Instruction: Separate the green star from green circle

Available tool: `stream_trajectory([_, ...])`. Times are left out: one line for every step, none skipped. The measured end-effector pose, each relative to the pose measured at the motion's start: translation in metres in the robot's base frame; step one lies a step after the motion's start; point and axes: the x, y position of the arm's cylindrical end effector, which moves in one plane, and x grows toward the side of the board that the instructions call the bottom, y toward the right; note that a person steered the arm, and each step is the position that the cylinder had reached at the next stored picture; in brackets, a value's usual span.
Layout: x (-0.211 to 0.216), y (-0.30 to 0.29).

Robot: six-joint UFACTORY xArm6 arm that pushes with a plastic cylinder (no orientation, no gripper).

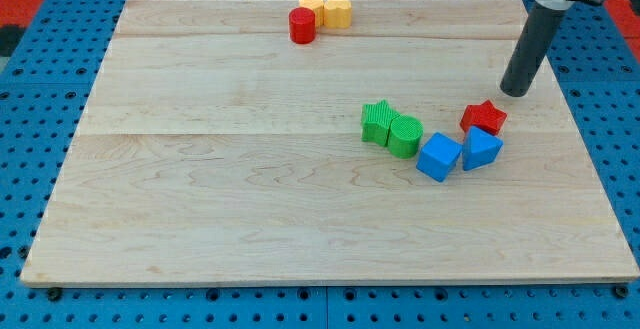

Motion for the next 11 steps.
stream_trajectory([0.024, -0.016])
stream_trajectory([0.028, 0.013])
stream_trajectory([0.039, 0.051])
stream_trajectory([0.118, 0.043])
stream_trajectory([0.157, -0.029])
stream_trajectory([0.137, -0.118])
stream_trajectory([0.094, -0.081])
stream_trajectory([0.065, -0.088])
stream_trajectory([0.049, -0.155])
stream_trajectory([0.027, -0.19])
stream_trajectory([0.012, -0.169])
